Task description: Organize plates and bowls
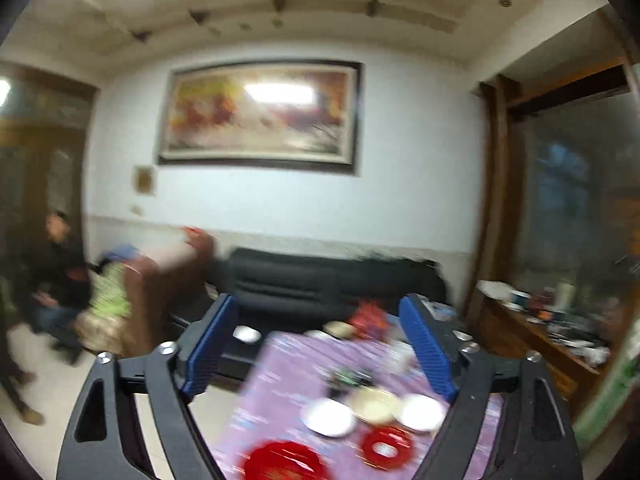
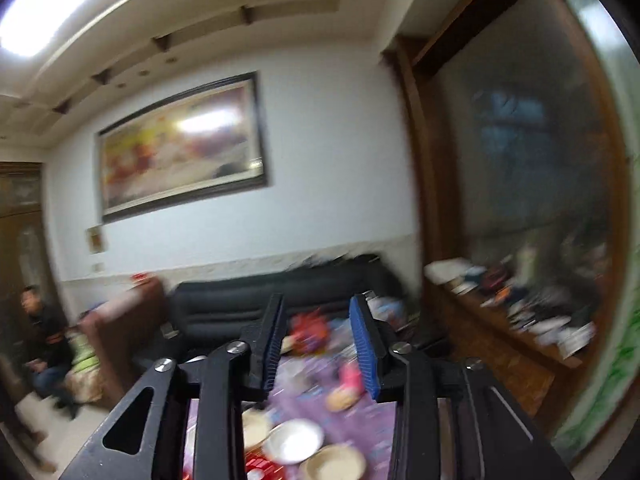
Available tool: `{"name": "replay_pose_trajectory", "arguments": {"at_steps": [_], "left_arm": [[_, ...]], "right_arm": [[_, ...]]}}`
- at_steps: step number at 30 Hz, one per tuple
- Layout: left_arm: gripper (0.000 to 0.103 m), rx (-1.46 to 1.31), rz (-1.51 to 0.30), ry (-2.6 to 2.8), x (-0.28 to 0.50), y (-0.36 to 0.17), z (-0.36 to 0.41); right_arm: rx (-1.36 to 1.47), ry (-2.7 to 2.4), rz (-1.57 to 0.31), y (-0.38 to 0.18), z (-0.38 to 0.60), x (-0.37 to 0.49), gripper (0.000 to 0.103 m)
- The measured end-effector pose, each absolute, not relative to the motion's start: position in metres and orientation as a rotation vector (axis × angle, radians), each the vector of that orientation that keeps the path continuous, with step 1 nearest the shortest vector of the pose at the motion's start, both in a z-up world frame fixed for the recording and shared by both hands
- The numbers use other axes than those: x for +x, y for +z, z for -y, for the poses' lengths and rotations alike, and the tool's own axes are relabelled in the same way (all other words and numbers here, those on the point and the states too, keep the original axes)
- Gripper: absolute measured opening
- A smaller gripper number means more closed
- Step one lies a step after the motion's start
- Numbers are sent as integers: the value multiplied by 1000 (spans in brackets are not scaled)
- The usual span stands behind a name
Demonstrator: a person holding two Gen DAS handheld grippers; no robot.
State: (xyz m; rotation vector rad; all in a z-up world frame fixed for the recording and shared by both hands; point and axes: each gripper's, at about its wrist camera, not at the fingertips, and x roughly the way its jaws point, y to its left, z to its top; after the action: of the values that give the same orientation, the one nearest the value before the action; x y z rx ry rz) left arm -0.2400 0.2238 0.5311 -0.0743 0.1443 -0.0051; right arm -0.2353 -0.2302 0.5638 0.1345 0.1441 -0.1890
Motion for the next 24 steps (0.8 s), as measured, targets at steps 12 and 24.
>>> {"name": "replay_pose_trajectory", "arguments": {"at_steps": [12,24], "left_arm": [[92,-7,-347,55,-176,367,-293],[92,-114,-555,-37,-150,241,-361]], "right_arm": [[51,-345,-219,530,201,-178,62],[193,46,-577,319,79,-71,62]]}}
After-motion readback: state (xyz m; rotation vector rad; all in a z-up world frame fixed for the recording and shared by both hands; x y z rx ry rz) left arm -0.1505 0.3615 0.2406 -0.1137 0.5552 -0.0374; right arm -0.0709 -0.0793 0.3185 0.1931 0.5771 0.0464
